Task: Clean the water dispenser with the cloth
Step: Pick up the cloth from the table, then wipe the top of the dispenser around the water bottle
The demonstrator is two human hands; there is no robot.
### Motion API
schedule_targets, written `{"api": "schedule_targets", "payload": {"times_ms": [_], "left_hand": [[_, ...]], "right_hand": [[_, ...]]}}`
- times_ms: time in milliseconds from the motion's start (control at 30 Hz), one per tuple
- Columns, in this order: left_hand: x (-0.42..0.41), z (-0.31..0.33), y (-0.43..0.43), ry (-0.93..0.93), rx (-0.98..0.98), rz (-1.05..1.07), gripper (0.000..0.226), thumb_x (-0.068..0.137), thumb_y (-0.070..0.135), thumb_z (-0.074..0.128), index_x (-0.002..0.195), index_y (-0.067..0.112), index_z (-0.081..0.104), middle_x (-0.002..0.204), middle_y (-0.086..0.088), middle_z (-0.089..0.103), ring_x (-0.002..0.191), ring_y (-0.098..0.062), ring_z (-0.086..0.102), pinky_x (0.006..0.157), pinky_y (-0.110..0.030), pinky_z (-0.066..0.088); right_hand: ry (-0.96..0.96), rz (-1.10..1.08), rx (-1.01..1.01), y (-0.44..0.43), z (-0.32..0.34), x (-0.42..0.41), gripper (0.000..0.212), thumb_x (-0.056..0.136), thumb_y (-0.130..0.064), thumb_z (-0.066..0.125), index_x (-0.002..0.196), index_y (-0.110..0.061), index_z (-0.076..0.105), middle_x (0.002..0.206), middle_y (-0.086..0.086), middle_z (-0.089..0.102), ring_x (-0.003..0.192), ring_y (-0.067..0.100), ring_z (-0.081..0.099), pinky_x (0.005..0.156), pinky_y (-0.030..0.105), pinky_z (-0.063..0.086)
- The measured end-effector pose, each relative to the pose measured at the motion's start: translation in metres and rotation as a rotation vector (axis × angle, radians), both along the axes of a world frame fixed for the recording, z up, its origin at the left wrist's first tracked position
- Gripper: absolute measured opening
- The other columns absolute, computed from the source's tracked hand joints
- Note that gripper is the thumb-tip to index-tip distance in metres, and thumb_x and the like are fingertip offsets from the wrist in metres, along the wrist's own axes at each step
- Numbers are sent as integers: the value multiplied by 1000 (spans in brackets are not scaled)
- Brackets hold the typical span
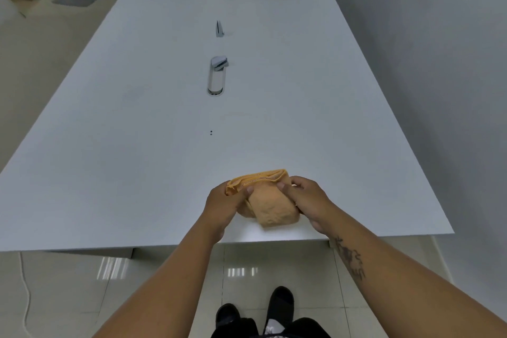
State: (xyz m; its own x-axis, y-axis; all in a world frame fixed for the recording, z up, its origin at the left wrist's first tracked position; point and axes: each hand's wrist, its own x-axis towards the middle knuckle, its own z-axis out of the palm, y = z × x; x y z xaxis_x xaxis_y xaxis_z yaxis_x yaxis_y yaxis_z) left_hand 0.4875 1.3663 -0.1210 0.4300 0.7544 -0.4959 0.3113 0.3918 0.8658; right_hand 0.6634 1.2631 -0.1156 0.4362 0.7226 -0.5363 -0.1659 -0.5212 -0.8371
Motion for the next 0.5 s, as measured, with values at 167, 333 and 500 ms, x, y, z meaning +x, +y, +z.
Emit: {"api": "schedule_targets", "payload": {"times_ms": [167,333,500], "left_hand": [[9,3,5,-46,-29,-34,28,83,33,77,107,20,70,105,1,76,103,-21,69,96,-46,54],[24,11,10,-64,-14,-175,25,83,36,76,103,21,71,101,1,76,101,-23,70,95,-49,55],[41,15,11,-89,-17,-412,26,85,36,74,105,19,71,101,0,76,101,-23,70,94,-49,55]], "right_hand": [[89,-67,28,-12,9,1,18,92,-31,66,99,-15,71,95,6,71,79,17,66,66,29,53],[87,-188,35,-29,19,-2,19,94,-30,64,101,-13,69,97,5,72,86,19,68,71,30,56],[13,-395,45,-58,28,-22,23,93,-31,64,98,-9,66,89,6,71,78,17,67,66,28,55]]}}
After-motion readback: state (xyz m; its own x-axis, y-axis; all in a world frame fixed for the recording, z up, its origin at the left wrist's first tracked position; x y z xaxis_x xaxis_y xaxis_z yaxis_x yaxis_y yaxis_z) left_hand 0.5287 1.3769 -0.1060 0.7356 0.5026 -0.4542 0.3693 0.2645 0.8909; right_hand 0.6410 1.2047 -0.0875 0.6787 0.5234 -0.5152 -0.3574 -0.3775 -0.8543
